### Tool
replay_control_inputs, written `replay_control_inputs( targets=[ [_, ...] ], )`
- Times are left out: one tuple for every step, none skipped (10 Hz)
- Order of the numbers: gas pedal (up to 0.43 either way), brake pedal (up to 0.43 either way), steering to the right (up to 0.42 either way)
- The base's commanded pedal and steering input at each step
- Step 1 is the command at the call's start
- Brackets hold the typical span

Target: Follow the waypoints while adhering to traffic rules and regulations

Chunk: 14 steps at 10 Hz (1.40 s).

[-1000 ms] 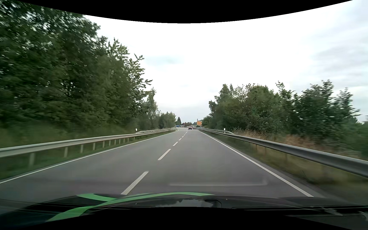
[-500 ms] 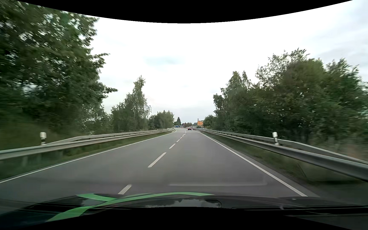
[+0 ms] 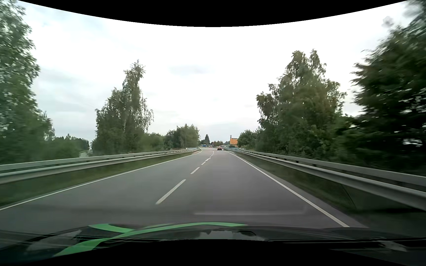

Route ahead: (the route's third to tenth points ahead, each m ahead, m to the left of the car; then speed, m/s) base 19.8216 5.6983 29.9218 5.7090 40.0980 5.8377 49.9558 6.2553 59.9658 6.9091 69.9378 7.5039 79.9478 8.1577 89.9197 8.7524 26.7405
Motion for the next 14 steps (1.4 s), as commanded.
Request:
replay_control_inputs(
  targets=[
    [0.299, 0.0, -0.006],
    [0.299, 0.0, -0.006],
    [0.311, 0.0, -0.007],
    [0.319, 0.0, -0.007],
    [0.331, 0.0, -0.007],
    [0.35, 0.0, -0.007],
    [0.358, 0.0, -0.007],
    [0.37, 0.0, -0.007],
    [0.37, 0.0, -0.007],
    [0.37, 0.0, -0.007],
    [0.37, 0.0, -0.007],
    [0.37, 0.0, -0.007],
    [0.37, 0.0, -0.007],
    [0.37, 0.0, -0.007]
  ],
)
